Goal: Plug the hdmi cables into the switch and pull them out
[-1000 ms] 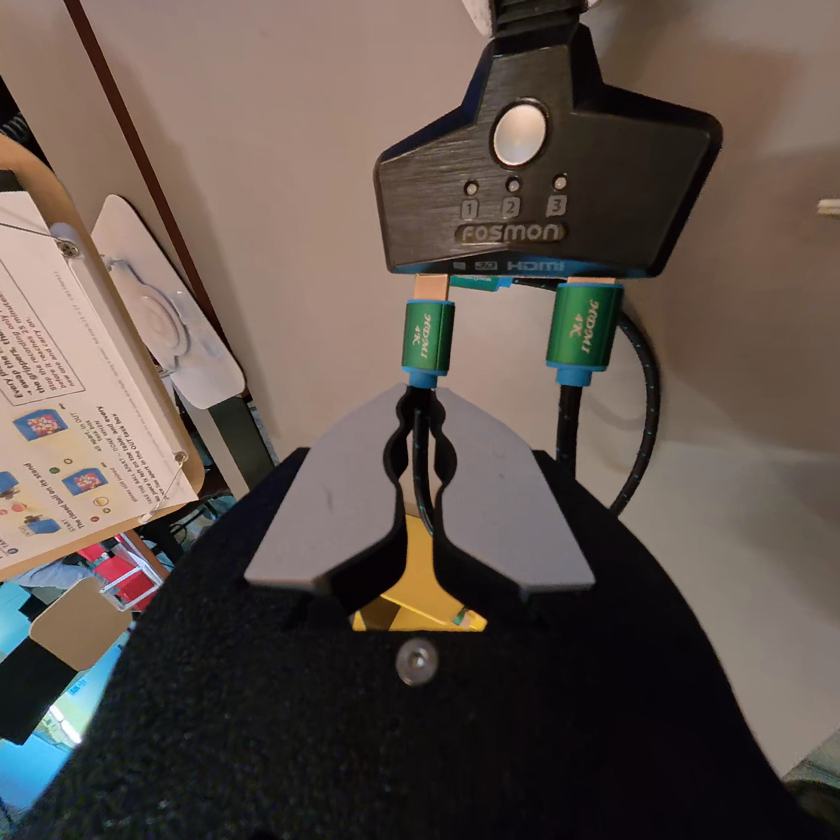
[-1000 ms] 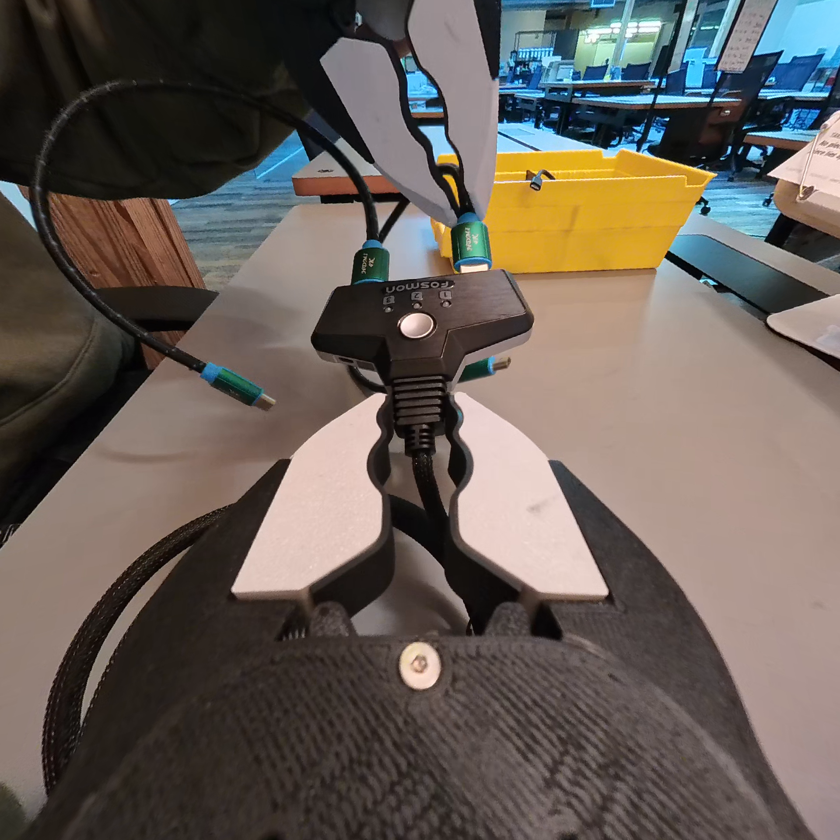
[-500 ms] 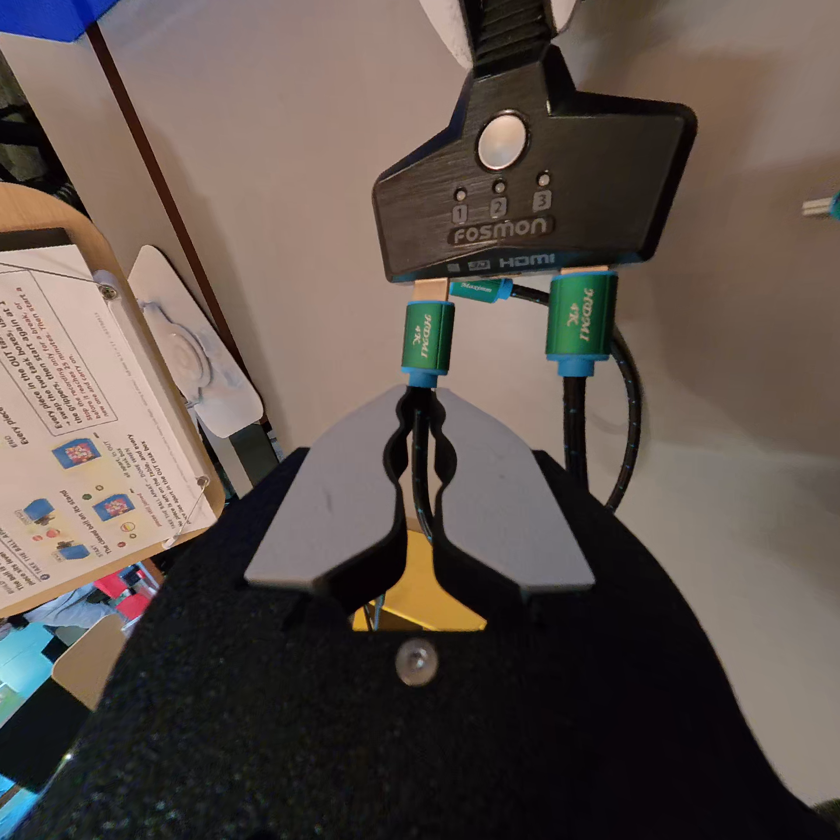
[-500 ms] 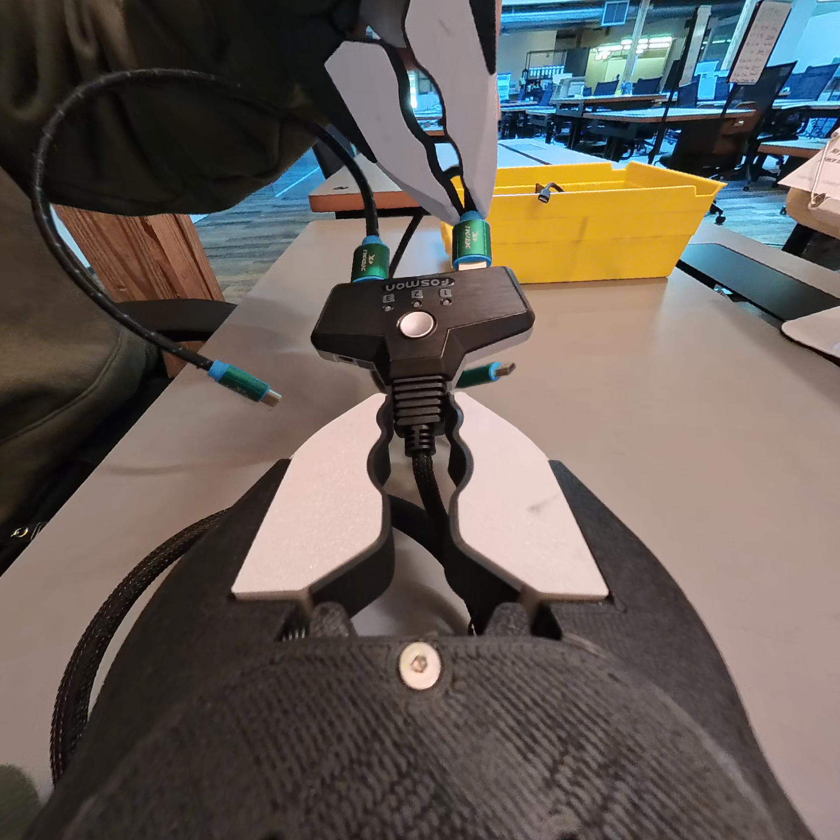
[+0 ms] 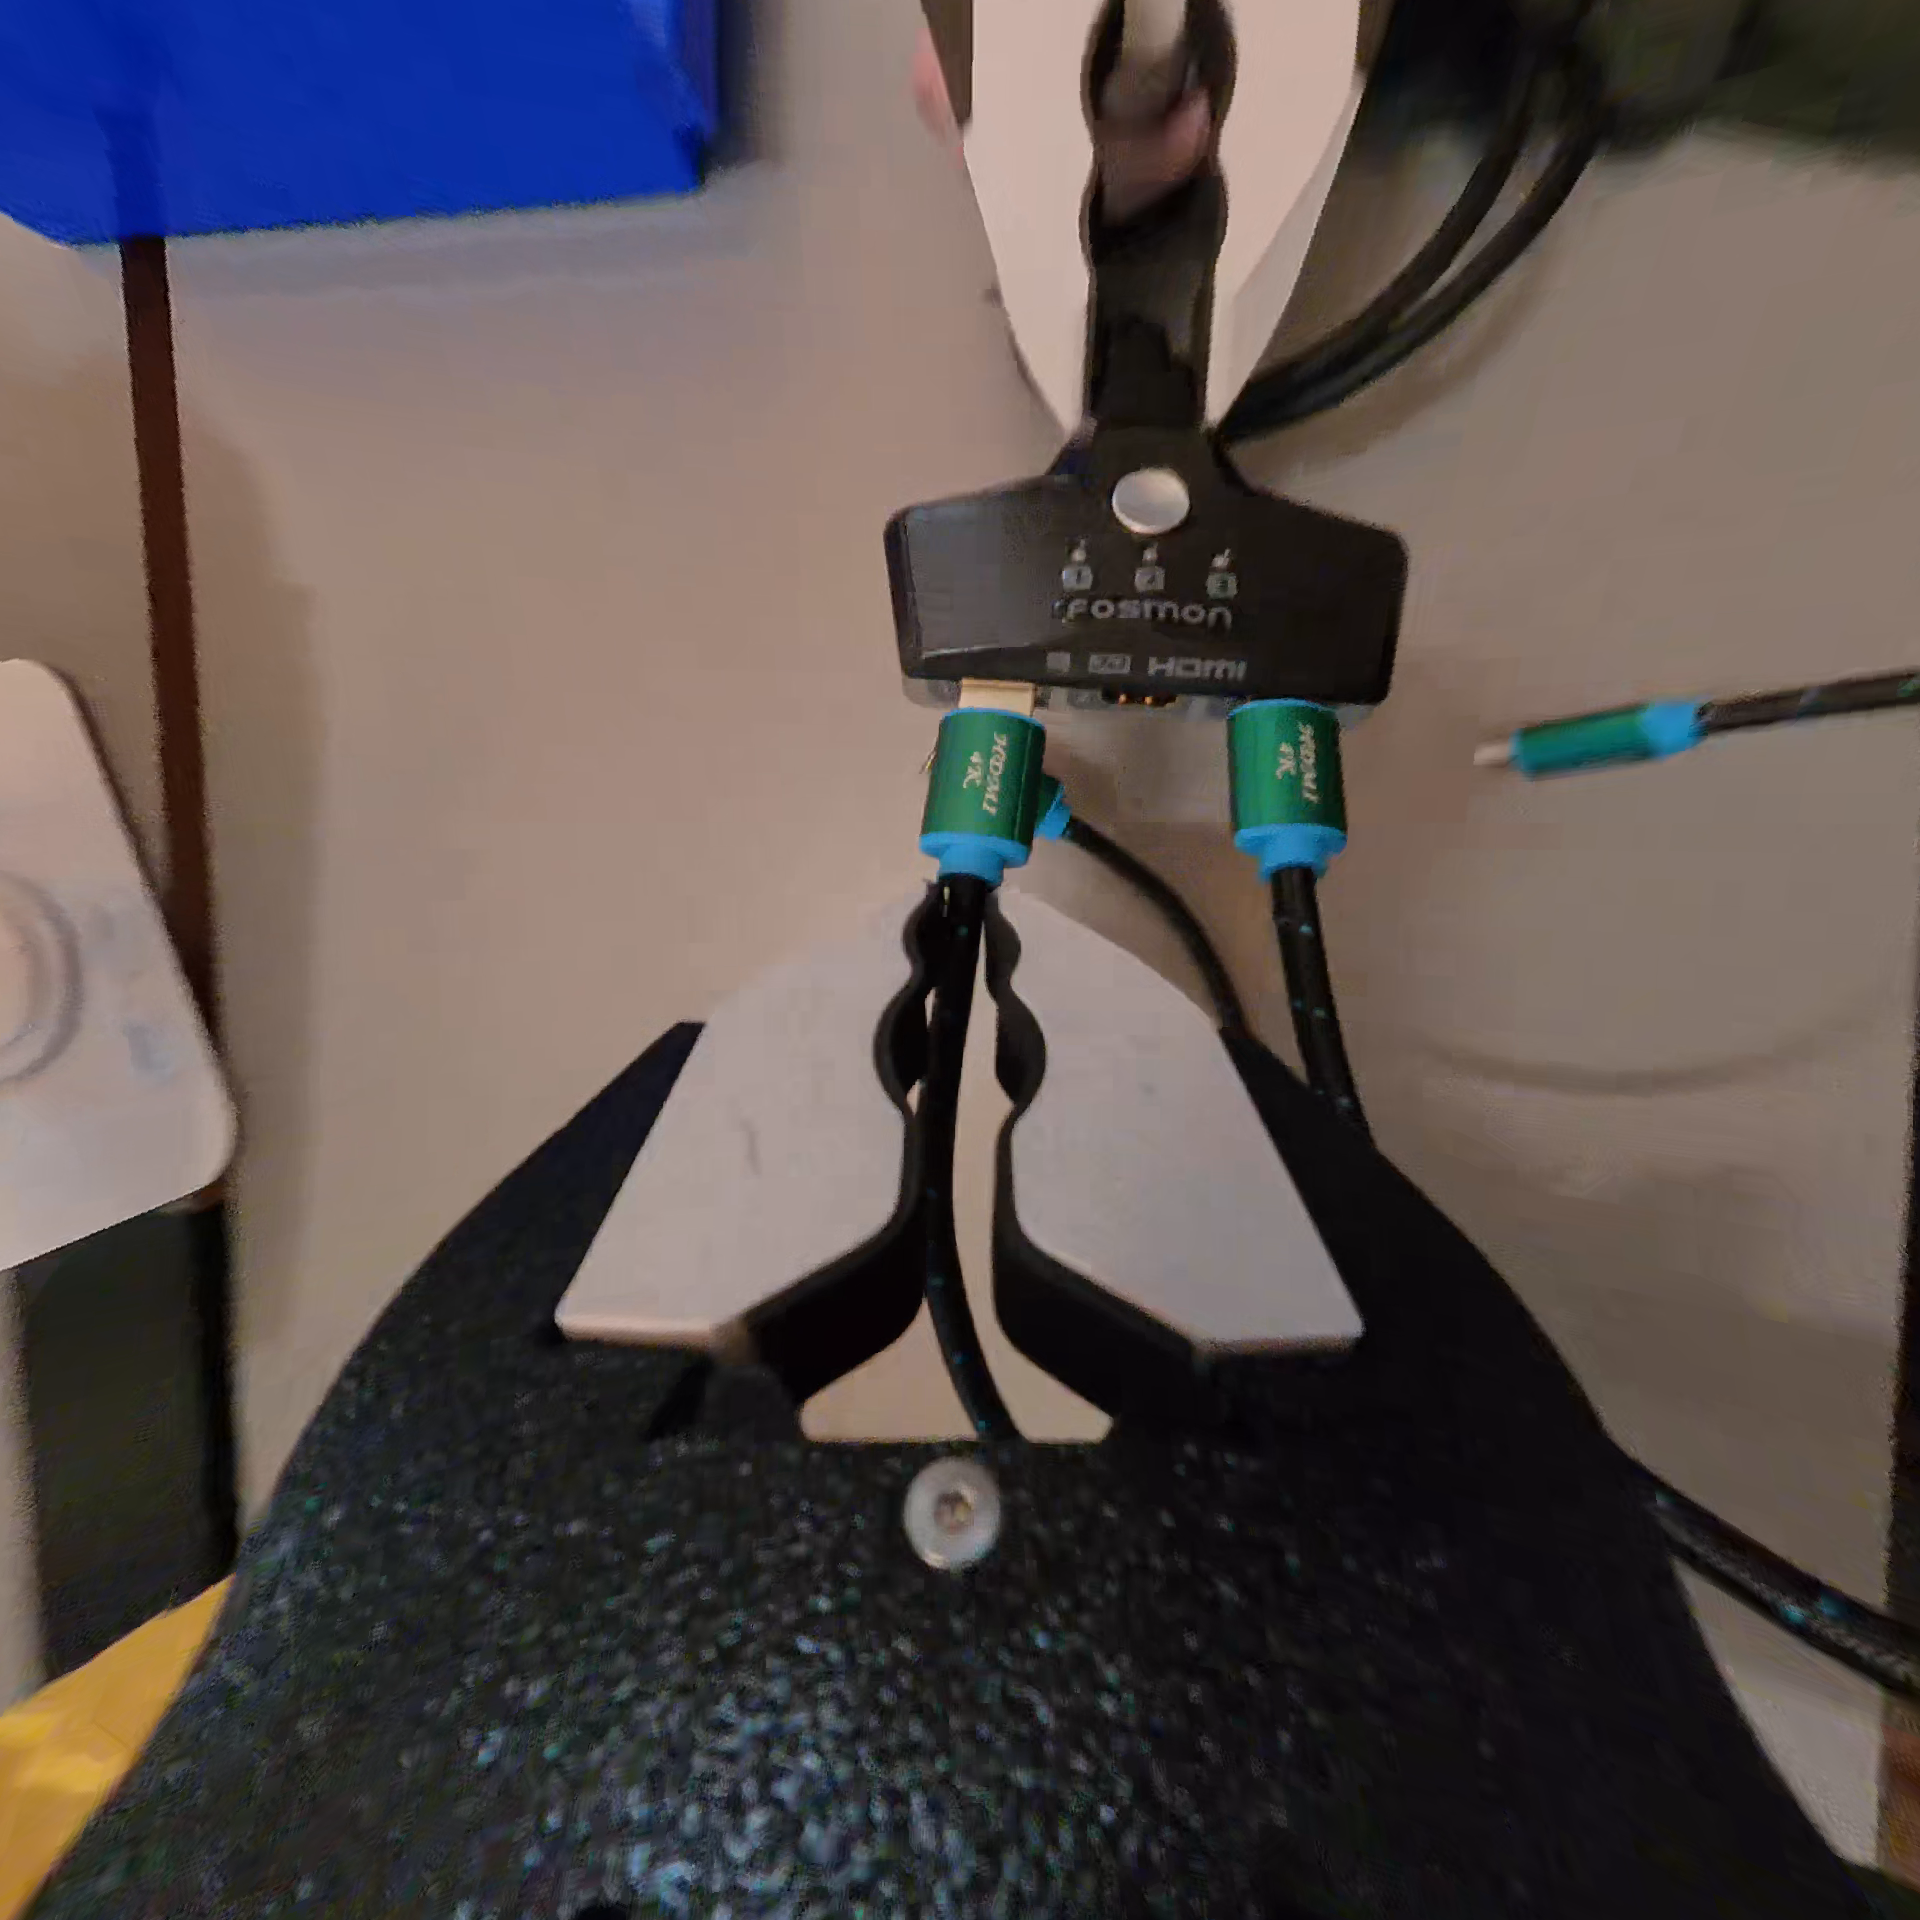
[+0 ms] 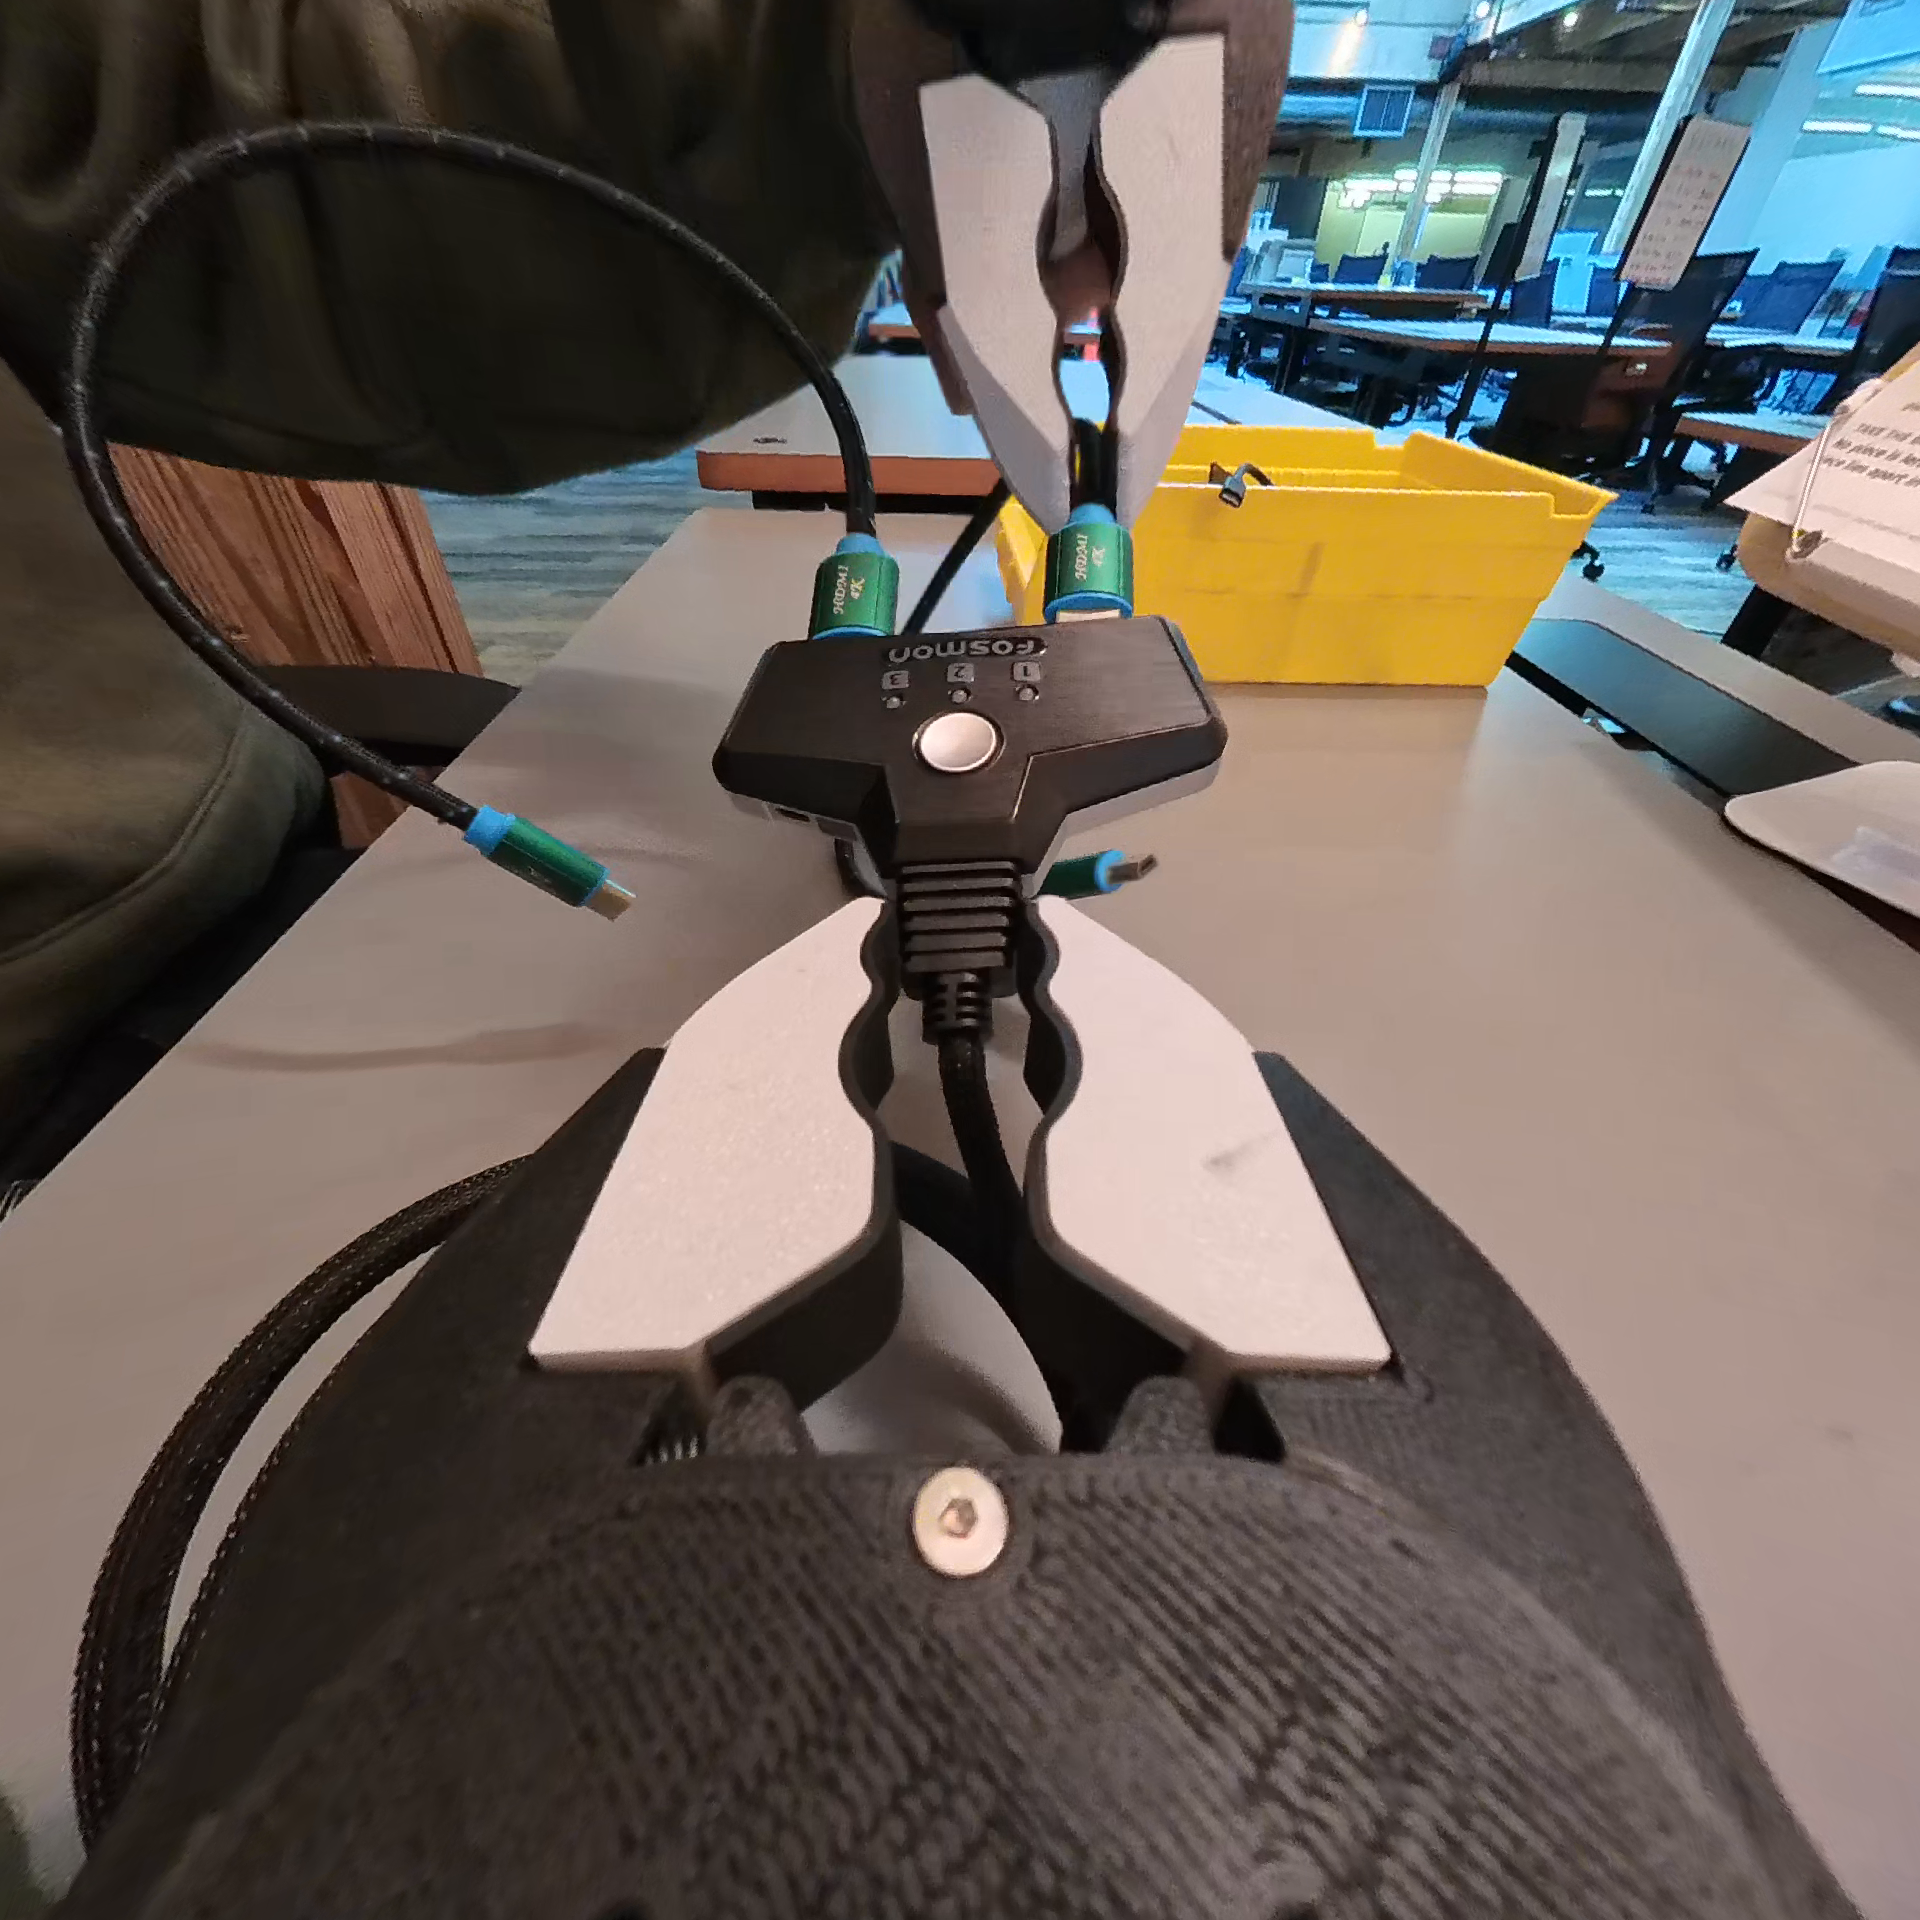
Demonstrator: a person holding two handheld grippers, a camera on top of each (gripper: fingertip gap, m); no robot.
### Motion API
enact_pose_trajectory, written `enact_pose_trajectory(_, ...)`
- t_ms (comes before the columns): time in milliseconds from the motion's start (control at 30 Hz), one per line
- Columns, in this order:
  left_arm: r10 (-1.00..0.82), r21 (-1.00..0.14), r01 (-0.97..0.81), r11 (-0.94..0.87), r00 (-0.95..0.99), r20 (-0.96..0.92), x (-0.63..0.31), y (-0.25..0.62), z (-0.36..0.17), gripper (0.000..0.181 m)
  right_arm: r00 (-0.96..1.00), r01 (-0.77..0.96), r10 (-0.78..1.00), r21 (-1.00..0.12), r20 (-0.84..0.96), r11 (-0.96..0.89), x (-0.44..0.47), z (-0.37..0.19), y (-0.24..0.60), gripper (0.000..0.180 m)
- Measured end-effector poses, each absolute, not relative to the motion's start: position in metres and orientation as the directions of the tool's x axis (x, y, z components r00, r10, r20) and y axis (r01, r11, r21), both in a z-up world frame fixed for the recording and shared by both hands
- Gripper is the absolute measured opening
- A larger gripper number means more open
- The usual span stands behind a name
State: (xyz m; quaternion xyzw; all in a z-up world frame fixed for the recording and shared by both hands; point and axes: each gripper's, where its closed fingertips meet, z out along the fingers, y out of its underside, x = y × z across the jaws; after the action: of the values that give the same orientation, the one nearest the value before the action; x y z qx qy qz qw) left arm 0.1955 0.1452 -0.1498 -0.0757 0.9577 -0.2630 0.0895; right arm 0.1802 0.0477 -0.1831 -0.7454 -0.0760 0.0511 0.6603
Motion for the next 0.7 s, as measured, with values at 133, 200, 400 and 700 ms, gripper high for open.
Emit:
enact_pose_trajectory(133,-0.233,-0.698,-0.168,0.696,-0.972,0.002,0.189,0.142,-0.147,0.007,0.98,0.058,0.193,-0.993,0.037,-0.101,0.178,-0.182,0.047,0.022)
enact_pose_trajectory(200,-0.242,-0.745,-0.178,0.643,-0.97,0.023,0.188,0.142,-0.147,0.007,0.98,0.061,0.194,-0.993,0.041,-0.099,0.178,-0.181,0.047,0.022)
enact_pose_trajectory(400,-0.238,-0.807,-0.169,0.565,-0.971,0.037,0.185,0.142,-0.149,0.007,0.978,0.062,0.203,-0.994,0.042,-0.094,0.177,-0.181,0.046,0.022)
enact_pose_trajectory(700,-0.256,-0.839,-0.169,0.518,-0.966,0.037,0.185,0.145,-0.145,0.007,0.978,0.061,0.205,-0.994,0.041,-0.091,0.177,-0.181,0.045,0.022)
